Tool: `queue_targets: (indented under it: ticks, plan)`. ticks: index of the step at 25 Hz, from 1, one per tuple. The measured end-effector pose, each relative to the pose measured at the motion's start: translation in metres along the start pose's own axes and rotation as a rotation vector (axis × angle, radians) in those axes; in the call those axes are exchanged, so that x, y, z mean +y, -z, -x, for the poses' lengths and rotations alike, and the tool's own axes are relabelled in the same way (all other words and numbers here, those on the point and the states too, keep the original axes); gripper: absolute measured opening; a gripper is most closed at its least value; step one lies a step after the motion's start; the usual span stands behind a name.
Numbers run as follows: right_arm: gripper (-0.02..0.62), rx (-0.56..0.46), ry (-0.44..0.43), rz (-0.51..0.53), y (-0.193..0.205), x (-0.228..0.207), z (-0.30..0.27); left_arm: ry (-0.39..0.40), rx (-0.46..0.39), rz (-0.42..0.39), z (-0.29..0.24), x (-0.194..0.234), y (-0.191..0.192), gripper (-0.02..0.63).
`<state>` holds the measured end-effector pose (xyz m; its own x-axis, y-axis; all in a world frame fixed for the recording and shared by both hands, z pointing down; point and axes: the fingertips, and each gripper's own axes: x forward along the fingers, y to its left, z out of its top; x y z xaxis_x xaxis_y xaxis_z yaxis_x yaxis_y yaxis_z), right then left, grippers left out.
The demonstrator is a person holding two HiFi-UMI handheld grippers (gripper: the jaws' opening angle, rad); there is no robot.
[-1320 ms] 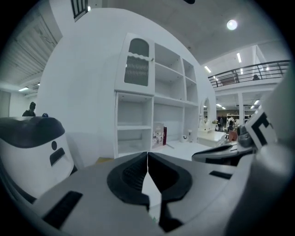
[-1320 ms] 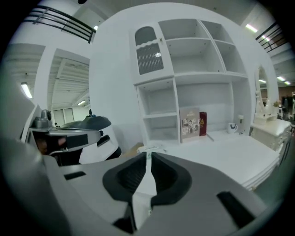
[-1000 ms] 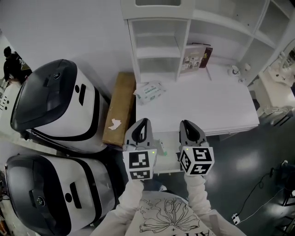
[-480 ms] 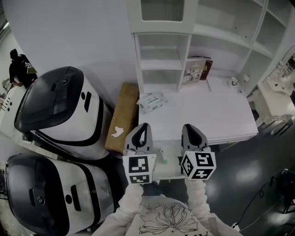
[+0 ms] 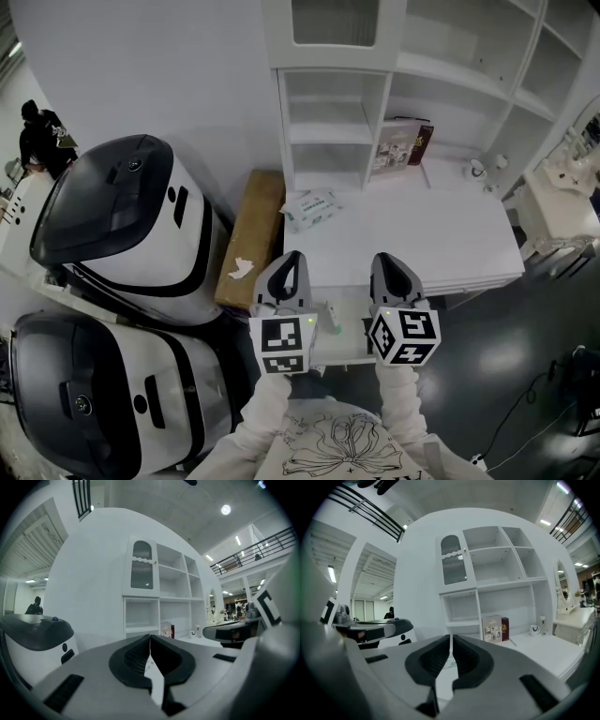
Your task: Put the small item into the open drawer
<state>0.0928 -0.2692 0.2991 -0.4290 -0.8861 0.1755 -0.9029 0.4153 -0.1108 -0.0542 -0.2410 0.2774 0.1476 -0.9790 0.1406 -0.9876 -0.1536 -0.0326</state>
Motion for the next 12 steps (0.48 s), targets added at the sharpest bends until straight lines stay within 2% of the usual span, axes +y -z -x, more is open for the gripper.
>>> queue_targets:
  ticks: [12]
  plan:
    - [0.02, 0.011, -0.015, 0.002, -0.0016, 0.0053, -0.0008, 0.001, 0.002, -0.002, 0.0014, 0.0015, -0.0041, 0.008]
